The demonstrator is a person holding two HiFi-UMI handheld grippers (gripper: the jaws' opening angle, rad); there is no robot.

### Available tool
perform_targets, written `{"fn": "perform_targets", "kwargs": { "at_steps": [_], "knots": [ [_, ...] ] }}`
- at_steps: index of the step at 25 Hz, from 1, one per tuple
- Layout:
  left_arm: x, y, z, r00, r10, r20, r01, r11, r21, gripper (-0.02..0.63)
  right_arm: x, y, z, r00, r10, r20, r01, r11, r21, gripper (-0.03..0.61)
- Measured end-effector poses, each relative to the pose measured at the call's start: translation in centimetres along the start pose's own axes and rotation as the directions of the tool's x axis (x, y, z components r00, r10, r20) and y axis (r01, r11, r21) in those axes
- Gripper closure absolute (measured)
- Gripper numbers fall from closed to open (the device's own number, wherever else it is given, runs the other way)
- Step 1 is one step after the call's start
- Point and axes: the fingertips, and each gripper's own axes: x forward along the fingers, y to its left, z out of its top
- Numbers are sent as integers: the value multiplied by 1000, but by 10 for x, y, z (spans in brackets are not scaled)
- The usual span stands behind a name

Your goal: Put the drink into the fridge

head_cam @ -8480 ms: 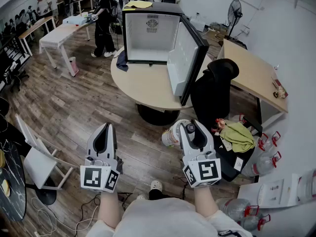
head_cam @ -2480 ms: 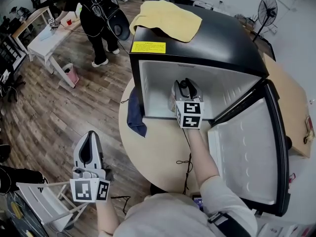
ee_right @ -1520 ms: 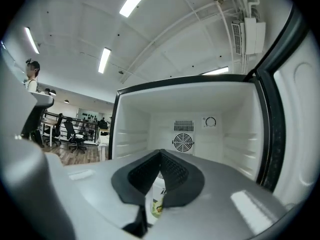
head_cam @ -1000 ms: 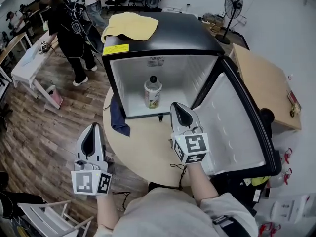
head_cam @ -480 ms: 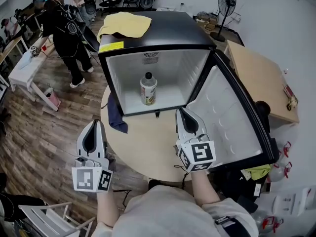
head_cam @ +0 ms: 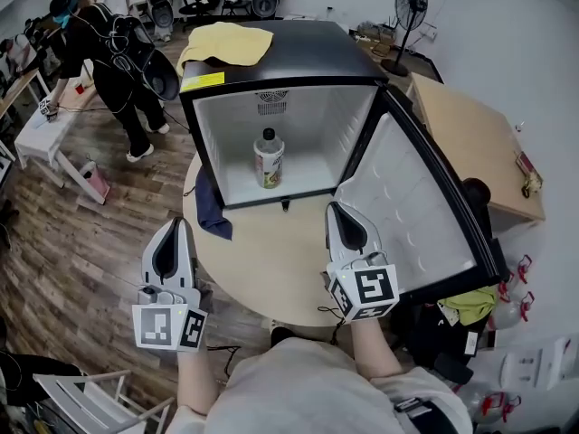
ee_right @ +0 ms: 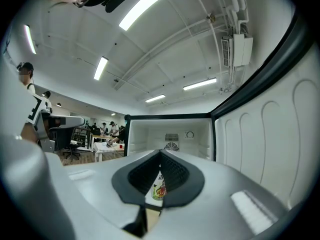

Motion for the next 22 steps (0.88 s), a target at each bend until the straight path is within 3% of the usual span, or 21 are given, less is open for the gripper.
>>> {"fn": "perform_targets", "kwargs": {
  "at_steps": [22],
  "knots": [
    [-17,-10,9,1000,-14,15,14,1000,-9,606,-26,12,14,1000,-5,25,5,1000,-16,568]
  ]
}}
